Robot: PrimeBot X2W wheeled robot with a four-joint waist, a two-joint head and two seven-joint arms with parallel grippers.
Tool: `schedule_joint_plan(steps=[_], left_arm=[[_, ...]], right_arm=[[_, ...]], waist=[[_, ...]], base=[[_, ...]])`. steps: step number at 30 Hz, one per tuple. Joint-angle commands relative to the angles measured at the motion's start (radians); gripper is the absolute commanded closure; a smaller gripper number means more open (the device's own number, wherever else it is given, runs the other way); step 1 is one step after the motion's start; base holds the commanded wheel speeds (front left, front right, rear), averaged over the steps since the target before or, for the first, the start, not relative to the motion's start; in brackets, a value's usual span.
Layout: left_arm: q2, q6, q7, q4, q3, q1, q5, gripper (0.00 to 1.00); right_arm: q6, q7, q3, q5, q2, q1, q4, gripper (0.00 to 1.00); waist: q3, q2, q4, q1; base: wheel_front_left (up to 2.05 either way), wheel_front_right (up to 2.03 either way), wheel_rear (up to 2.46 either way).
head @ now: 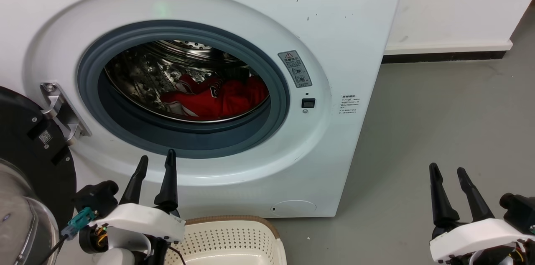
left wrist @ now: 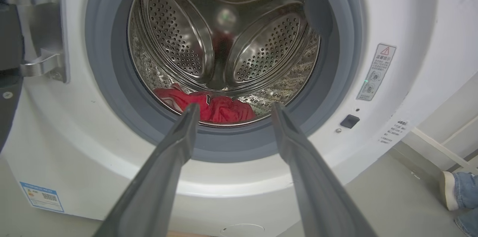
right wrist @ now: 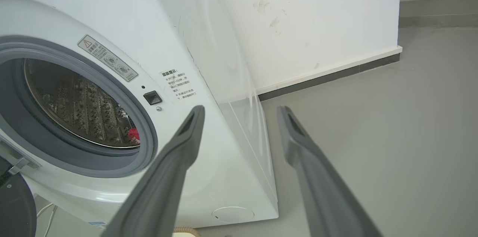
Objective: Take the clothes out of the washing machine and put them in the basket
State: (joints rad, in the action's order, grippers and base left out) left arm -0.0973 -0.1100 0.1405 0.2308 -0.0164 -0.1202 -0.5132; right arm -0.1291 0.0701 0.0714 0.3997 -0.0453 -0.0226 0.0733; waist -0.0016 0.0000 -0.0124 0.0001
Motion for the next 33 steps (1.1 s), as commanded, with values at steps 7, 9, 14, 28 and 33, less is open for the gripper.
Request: schedule_joint_plan(steps=[7, 9, 14, 28, 33], left_arm=[[-0.016, 0.014, 0.027, 0.004, -0.015, -0.028, 0.097, 0.0], [-0.018, 0.015, 0.032, 0.008, -0.018, -0.029, 0.116, 0.0], [-0.018, 0.023, 0.044, 0.015, -0.022, -0.032, 0.157, 0.0], [-0.027, 0.04, 0.072, 0.032, -0.026, -0.033, 0.265, 0.0], [-0.027, 0.045, 0.083, 0.039, -0.024, -0.031, 0.298, 0.0]], right_arm=[[-0.002, 0.006, 0.002, -0.103, -0.006, -0.01, -0.022, 0.0], [-0.002, 0.008, 0.003, -0.125, -0.006, -0.013, -0.025, 0.0], [-0.002, 0.011, 0.002, -0.169, -0.006, -0.015, -0.026, 0.0], [-0.002, 0.031, -0.002, -0.279, -0.006, -0.024, -0.025, 0.0], [-0.002, 0.038, -0.001, -0.315, -0.006, -0.026, -0.032, 0.0]], waist=[[-0.001, 0.0, -0.001, -0.0001], [-0.002, 0.0, -0.001, -0.0001], [-0.005, 0.0, -0.002, -0.0001], [-0.009, 0.0, -0.003, -0.0001], [-0.01, 0.0, -0.005, -0.0001]], base=[[0.0, 0.0, 0.0], [0.0, 0.0, 0.0], [0.0, 0.0, 0.0], [0.0, 0.0, 0.0], [0.0, 0.0, 0.0]])
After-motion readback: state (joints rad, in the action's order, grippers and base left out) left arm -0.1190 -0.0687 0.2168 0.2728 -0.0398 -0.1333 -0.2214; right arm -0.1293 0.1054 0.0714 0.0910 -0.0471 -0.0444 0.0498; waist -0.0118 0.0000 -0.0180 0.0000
